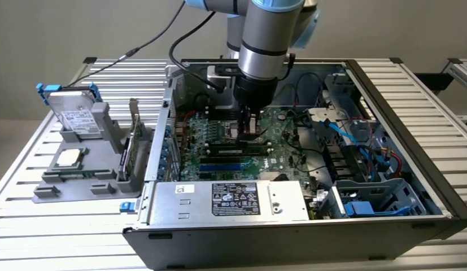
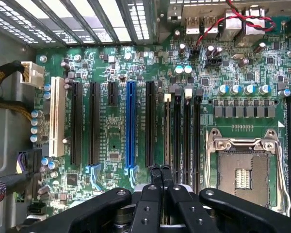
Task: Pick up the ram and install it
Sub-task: 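Press down the ram until it locks into place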
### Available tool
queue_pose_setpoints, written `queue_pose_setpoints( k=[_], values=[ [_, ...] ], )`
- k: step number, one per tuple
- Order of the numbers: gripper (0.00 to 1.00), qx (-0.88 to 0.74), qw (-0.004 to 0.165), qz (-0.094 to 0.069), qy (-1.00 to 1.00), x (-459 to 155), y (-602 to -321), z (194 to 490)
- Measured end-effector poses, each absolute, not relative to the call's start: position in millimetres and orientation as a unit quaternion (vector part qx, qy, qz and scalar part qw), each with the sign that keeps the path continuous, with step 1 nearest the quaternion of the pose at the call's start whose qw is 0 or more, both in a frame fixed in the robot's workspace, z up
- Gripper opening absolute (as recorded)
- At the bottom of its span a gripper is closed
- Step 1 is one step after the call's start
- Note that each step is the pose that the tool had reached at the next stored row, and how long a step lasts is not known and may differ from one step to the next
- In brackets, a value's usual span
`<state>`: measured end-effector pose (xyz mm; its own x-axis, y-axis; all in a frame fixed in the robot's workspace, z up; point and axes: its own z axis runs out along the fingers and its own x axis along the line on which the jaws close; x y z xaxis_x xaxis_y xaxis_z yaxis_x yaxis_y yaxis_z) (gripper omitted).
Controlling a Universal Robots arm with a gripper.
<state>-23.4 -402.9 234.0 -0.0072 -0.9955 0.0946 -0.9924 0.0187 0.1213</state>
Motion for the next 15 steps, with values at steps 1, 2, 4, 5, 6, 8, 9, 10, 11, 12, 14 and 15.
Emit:
queue_pose_setpoints(
  k=[1,2,4,5,6,8,9,10,11,12,14,15],
  values=[
    [0.10,0.700,0.076,-0.010,-0.710,-23.4,-402.7,234.0],
    [0.10,0.700,0.077,-0.010,-0.710,-23.4,-402.7,234.6],
    [0.10,0.700,0.076,-0.010,-0.710,-23.4,-402.6,234.9],
    [0.10,0.700,0.076,-0.010,-0.710,-23.4,-402.6,234.9],
    [0.10,0.700,0.076,-0.010,-0.710,-23.4,-402.6,234.9],
    [0.10,0.700,0.076,-0.010,-0.710,-23.4,-402.6,234.9],
    [0.10,0.700,0.076,-0.010,-0.710,-23.4,-402.6,234.9],
    [0.10,0.700,0.076,-0.009,-0.710,-23.4,-402.6,234.9],
    [0.10,0.700,0.076,-0.009,-0.710,-23.4,-402.6,234.9],
    [0.10,0.700,0.076,-0.009,-0.710,-23.4,-402.6,234.9],
    [0.10,0.700,0.076,-0.009,-0.710,-23.4,-402.6,235.0],
    [0.10,0.700,0.076,-0.009,-0.710,-23.4,-402.6,234.9]
  ],
)
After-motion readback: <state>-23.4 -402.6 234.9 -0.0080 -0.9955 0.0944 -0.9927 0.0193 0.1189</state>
